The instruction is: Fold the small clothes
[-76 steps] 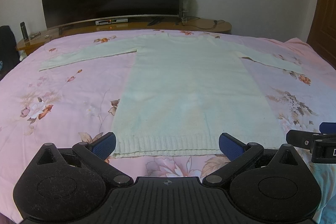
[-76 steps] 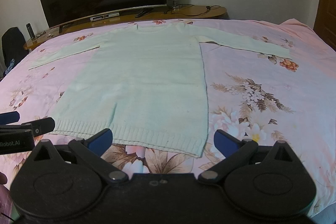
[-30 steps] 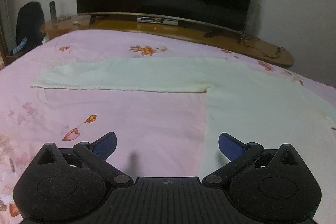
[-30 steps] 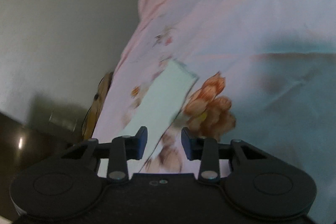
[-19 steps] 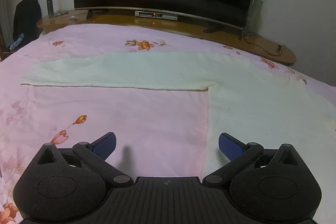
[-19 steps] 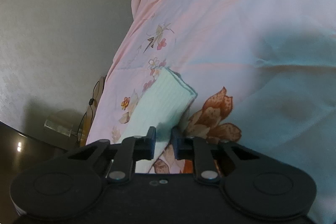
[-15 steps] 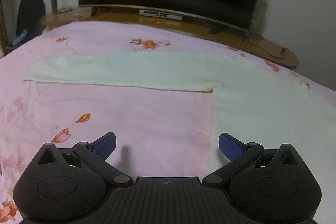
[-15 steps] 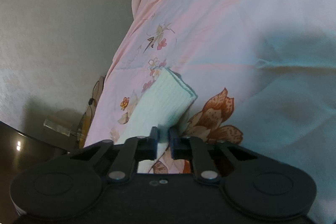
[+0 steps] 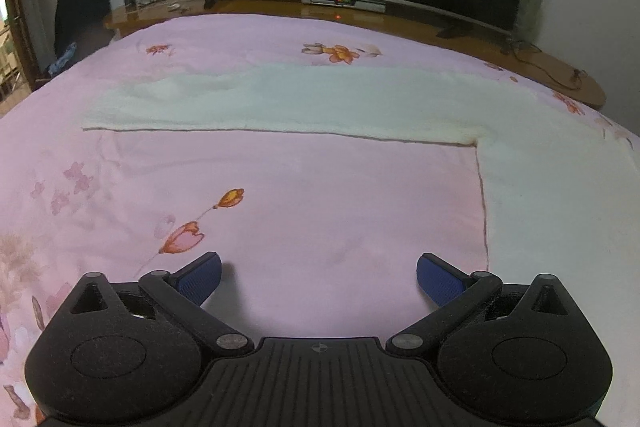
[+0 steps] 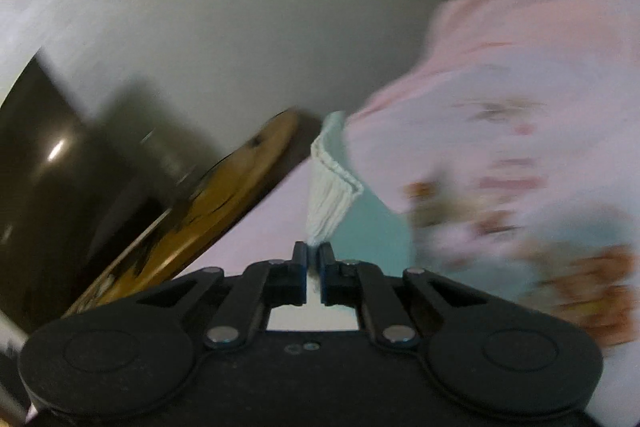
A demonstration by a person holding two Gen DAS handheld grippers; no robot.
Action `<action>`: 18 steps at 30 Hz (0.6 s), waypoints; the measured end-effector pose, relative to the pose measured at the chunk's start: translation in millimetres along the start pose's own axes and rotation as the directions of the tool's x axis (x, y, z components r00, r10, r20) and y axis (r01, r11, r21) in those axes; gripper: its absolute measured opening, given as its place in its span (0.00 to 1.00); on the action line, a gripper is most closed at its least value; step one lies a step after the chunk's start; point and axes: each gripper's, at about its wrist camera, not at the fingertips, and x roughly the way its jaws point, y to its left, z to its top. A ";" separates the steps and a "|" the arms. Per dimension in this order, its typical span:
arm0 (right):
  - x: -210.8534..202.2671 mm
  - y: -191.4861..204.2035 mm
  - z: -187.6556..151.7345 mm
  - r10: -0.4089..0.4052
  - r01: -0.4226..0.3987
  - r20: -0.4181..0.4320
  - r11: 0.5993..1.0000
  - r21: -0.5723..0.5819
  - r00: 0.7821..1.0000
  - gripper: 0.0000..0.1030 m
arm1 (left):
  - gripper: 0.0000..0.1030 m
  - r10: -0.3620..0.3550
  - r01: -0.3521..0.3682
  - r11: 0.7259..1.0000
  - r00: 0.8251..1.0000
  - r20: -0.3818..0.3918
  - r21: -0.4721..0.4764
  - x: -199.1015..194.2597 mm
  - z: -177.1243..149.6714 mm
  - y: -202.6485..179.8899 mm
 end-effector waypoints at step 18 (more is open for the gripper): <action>75.5 205.3 -154.8 0.234 -0.331 -0.350 0.909 -0.251 0.907 0.08 | 1.00 -0.085 0.086 0.996 0.996 0.012 -0.021 -17.5 -3.5 20.9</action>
